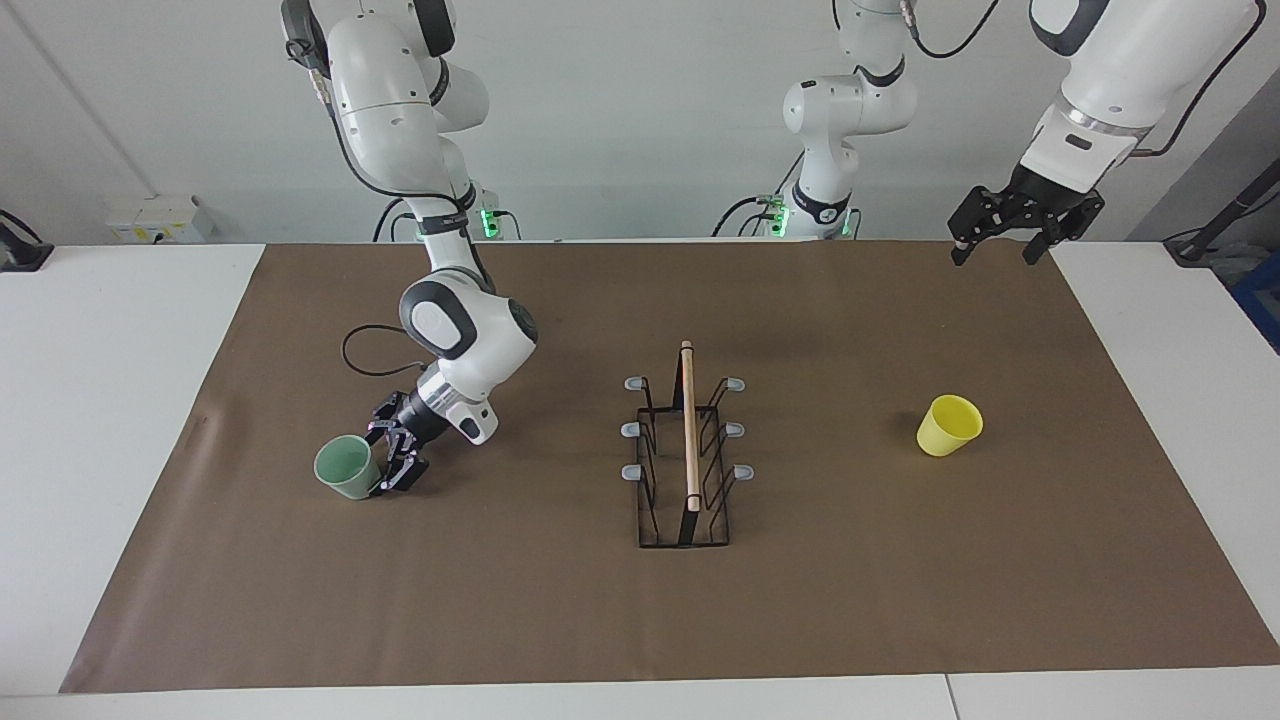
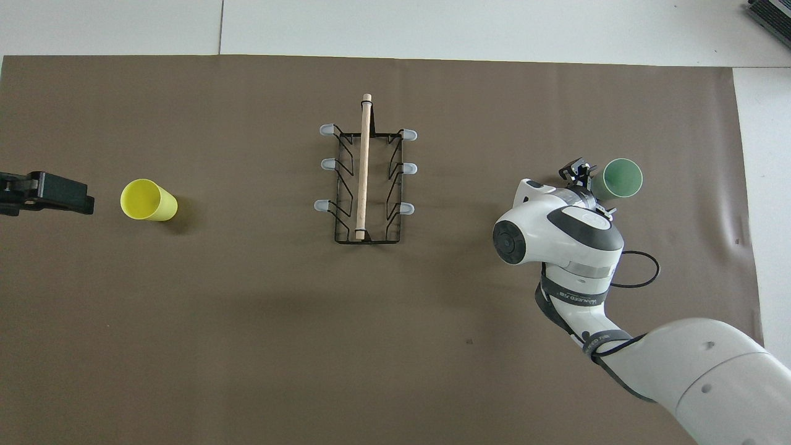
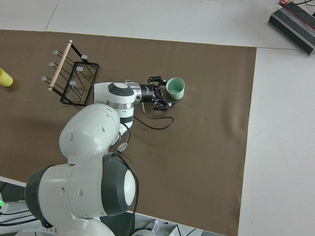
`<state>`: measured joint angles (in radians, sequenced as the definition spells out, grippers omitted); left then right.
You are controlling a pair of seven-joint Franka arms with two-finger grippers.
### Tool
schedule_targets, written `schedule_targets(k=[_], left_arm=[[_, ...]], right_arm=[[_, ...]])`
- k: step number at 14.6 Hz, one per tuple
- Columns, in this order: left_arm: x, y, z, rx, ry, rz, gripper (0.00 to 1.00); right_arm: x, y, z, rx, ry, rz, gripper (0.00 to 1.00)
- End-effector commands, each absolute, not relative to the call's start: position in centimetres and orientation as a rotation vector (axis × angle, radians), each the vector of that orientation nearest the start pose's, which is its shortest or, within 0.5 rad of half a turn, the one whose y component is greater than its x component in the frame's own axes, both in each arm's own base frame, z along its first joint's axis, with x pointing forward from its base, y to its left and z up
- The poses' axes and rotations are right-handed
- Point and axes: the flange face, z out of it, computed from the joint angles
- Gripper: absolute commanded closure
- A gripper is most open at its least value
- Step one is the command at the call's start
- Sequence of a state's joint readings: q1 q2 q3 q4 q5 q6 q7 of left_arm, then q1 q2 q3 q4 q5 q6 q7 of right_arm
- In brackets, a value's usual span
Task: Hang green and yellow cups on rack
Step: 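Close the right gripper on the green cup rim and lift it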
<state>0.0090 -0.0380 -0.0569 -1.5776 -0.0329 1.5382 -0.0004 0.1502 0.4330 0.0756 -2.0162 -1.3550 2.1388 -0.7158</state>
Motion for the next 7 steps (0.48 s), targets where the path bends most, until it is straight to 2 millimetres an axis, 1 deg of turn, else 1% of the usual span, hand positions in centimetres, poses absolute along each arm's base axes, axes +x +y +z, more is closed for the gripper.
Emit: schedule_targets(k=[1,3,5,6,7], left_arm=[[53.2,-2.8,63.9,-3.172,0.077,0.013,0.00],[53.2,-2.8,63.9,-3.172,0.077,0.013,0.00],[53.2,-2.8,63.9,-3.172,0.077,0.013,0.00],[53.2,-2.8,63.9,-3.172,0.077,0.013,0.00],[53.2,-2.8,63.9,-3.172,0.075,0.013,0.00]], right_arm=[[58.3,8.2,23.7,1.239,1.813,-0.525,0.00],[58.6,7.0,23.7,1.216,1.808,-0.530,0.00],[58.5,6.6,23.5,1.201,1.819,-0.523,0.00],[58.6,6.4,23.4,1.198,1.823,-0.523,0.28],[58.6,6.3,23.5,1.181,1.824,-0.520,0.75]])
